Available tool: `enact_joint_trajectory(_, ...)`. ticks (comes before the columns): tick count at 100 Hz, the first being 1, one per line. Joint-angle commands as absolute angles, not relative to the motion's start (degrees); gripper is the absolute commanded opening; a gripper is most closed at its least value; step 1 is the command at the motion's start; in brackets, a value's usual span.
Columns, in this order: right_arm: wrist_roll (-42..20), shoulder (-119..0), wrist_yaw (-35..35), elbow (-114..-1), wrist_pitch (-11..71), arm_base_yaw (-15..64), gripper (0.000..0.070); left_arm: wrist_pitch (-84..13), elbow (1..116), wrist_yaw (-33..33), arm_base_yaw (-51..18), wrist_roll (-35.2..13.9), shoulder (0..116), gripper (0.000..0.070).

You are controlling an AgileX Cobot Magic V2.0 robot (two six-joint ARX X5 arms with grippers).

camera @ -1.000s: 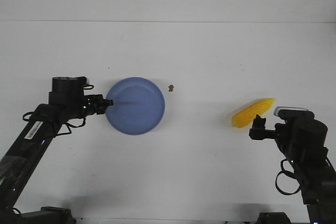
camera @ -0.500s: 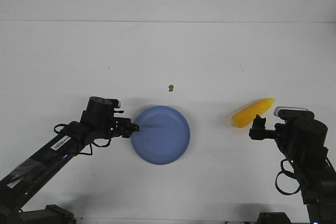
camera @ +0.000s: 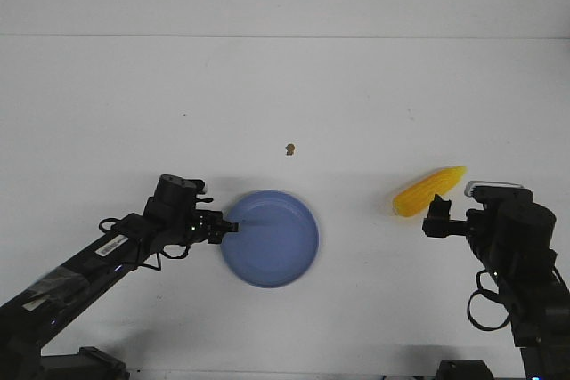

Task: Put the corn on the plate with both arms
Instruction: 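Drag the blue plate toward the table center with the left gripper, then lower the right gripper over the yellow corn and close on it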

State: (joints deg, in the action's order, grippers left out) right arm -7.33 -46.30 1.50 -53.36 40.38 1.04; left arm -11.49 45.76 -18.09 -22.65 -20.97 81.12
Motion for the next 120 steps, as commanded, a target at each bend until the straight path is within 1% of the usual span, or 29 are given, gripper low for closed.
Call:
enact_joint_trajectory(1,-7.33,-46.52,1.54,-54.43,39.62,1.06,0.0594,-10.96,46.19,-18.17,-22.94,-21.56,82.11,0.0038)
enact_joint_trajectory(5,-7.33,-46.52,1.54,-54.43,39.62,1.06,0.0594,-10.9,46.19,-18.17,-22.94,-21.71,82.11,0.0104)
enact_joint_trajectory(15,-7.33,-46.52,1.54,-54.43,39.64,1.06,0.0594,-10.46,46.19,-18.17,-22.94,-21.76,82.08,0.0341)
enact_joint_trajectory(18,-7.33,-46.52,1.54,-54.43,39.64,1.06,0.0594,-10.31,46.19,-18.17,-22.94,-21.76,82.06,0.0398)
enact_joint_trajectory(24,-7.33,-46.52,1.54,-54.43,39.64,1.06,0.0594,-10.13,46.22,-18.2,-22.94,-21.74,81.97,0.0469)
enact_joint_trajectory(36,-7.33,-46.5,1.54,-54.43,39.64,1.06,0.0594,-9.85,46.24,-18.2,-22.55,-20.56,80.84,0.0557)
enact_joint_trajectory(51,-7.31,-46.5,1.52,-54.43,39.59,1.06,0.0594,-8.54,46.59,-17.67,-20.51,-16.4,75.53,0.0559)
enact_joint_trajectory(59,-7.31,-46.5,1.54,-54.43,39.24,1.06,0.0593,-9.65,47.4,-15.86,-18.37,-13.76,72.14,0.0559)
enact_joint_trajectory(67,-7.31,-46.5,1.54,-54.43,38.72,1.06,0.0594,-12.38,48.45,-11.18,-15.84,-9.54,68.79,0.0559)
enact_joint_trajectory(78,-7.33,-46.5,1.56,-54.43,38.46,1.06,0.0593,-15.68,49.15,-2.5,-12.69,-2.55,64.29,0.0559)
enact_joint_trajectory(87,-8.19,-46.54,1.58,-54.43,38.46,1.06,0.0593,-16.64,49.15,-0.01,-10.7,-2.24,61.17,0.0559)
enact_joint_trajectory(95,-10.37,-46.76,1.56,-54.43,38.46,1.06,0.0593,-16.75,49.15,1.78,-8.99,-1.5,59.37,0.0559)
enact_joint_trajectory(104,-12.25,-48.03,0.86,-54.41,38.61,1.06,0.0593,-16.69,49.15,2.04,-8.58,-0.82,58.3,0.0557)
enact_joint_trajectory(120,-16.91,-54.24,-3.29,-54.41,37.74,1.04,0.0593,-16.62,49.15,2.04,-8.6,-0.86,58.19,0.0557)
